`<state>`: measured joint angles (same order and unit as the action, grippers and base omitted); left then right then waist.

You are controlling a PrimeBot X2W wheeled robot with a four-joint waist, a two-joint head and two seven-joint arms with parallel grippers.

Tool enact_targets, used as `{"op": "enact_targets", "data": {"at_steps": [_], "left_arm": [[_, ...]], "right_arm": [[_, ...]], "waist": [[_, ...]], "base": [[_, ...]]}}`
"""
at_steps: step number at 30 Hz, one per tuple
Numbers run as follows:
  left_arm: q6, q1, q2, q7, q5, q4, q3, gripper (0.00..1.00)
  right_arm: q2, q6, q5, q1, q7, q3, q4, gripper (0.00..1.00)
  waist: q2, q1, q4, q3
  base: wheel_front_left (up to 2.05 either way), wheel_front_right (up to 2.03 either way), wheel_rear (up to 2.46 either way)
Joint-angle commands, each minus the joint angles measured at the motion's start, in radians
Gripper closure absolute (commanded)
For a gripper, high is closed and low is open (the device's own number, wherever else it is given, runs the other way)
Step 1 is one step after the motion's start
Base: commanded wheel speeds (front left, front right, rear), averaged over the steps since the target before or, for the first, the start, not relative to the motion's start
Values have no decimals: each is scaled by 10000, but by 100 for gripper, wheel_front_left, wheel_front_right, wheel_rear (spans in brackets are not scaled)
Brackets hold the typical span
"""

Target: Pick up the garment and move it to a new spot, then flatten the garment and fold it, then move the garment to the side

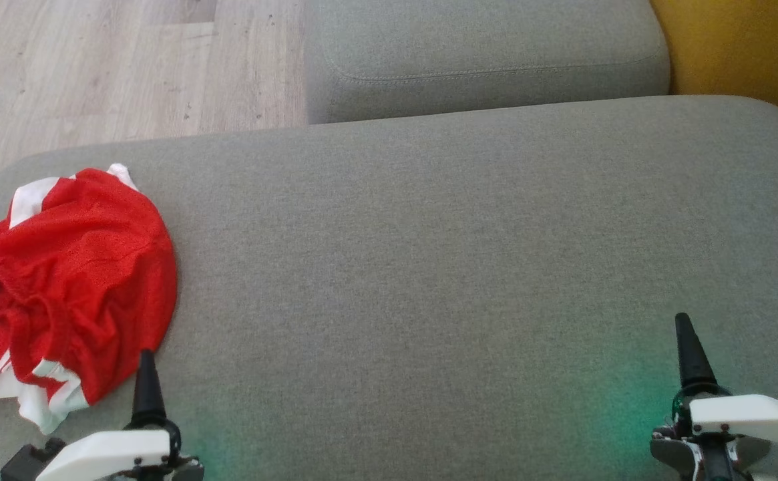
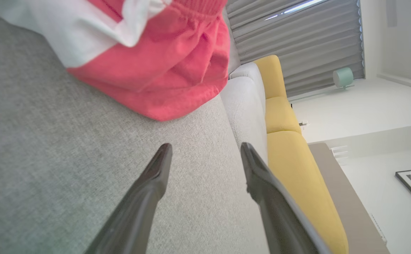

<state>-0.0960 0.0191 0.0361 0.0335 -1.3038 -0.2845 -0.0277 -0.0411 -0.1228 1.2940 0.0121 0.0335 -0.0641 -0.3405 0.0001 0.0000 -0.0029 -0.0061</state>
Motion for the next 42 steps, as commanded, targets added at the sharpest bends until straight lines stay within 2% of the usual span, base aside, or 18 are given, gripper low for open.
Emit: {"op": "enact_targets", "data": {"at_steps": [1,10,42], "left_arm": [[17,-336,74,-113,367,405,13,0],[288,-325,80,-381,1387,692,283,0],[569,-20,102,-1302,5127,1418,625,0]], "right_arm": [[-42,-42,-344,-393,-134,137,376,0],[-45,-46,-1737,-398,-400,526,494,0],[-61,-57,-5608,-523,-1314,1490,752,0]], "waist": [[-1,0,1,-10],[-1,0,17,-26],[-1,0,-230,-193]], "base": [[0,0,0],[0,0,0],[0,0,0]]}}
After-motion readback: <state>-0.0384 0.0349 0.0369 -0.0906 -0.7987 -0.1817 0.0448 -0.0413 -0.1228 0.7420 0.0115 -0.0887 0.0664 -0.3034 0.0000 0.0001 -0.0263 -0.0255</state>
